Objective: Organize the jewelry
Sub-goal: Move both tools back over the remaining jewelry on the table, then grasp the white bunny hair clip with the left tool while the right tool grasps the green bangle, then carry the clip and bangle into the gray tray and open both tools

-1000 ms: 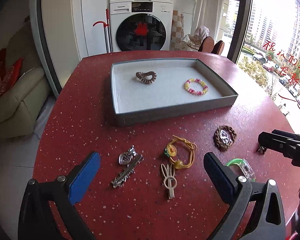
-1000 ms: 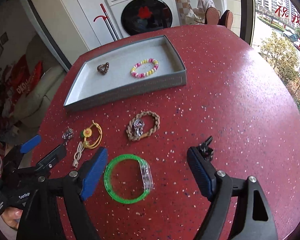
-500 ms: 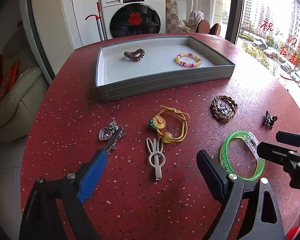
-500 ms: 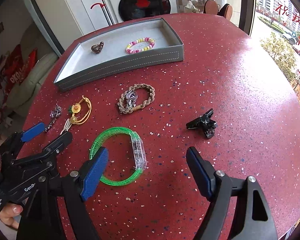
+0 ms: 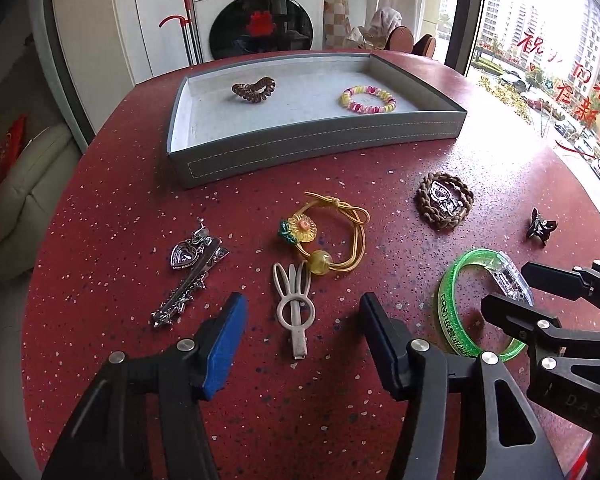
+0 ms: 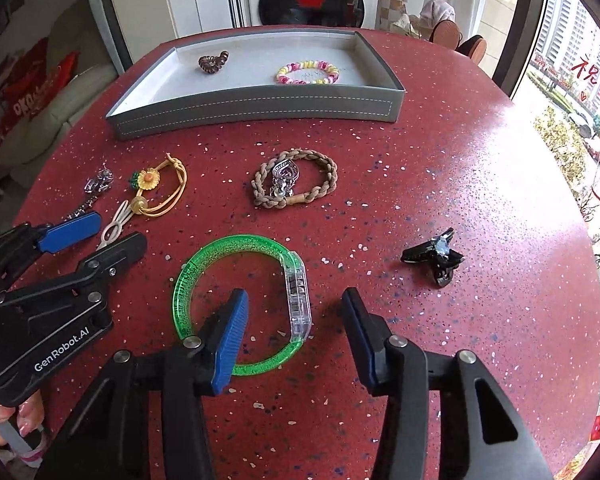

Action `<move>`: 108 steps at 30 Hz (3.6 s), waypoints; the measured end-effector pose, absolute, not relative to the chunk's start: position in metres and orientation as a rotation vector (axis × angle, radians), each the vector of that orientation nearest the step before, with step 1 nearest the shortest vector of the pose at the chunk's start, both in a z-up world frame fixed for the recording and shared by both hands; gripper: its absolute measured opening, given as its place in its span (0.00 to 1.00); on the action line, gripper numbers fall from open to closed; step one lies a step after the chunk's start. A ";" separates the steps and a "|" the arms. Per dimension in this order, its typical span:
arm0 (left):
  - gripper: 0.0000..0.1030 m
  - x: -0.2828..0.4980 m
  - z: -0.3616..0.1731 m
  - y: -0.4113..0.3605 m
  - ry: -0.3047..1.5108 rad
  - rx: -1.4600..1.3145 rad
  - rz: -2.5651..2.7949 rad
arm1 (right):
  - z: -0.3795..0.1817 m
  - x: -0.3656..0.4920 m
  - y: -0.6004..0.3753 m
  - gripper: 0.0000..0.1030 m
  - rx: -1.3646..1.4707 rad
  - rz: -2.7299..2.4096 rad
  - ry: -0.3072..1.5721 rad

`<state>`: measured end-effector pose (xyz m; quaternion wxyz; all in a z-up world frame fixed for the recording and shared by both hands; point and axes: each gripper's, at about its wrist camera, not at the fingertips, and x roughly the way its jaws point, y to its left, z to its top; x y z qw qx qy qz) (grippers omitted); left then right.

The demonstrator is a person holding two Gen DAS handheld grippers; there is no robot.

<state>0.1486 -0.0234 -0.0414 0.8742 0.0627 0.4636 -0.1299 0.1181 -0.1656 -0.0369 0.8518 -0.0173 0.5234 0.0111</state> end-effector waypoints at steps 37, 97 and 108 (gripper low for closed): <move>0.36 0.191 0.038 -0.007 0.830 0.026 -0.335 | 0.047 0.188 -0.197 0.11 0.076 0.089 0.959; 0.37 0.342 -0.029 -0.053 0.933 0.209 -0.151 | -0.023 0.358 -0.201 0.40 0.066 0.003 1.053; 0.37 0.331 -0.020 -0.053 0.896 0.204 -0.142 | -0.001 0.345 -0.205 0.57 0.127 0.029 1.008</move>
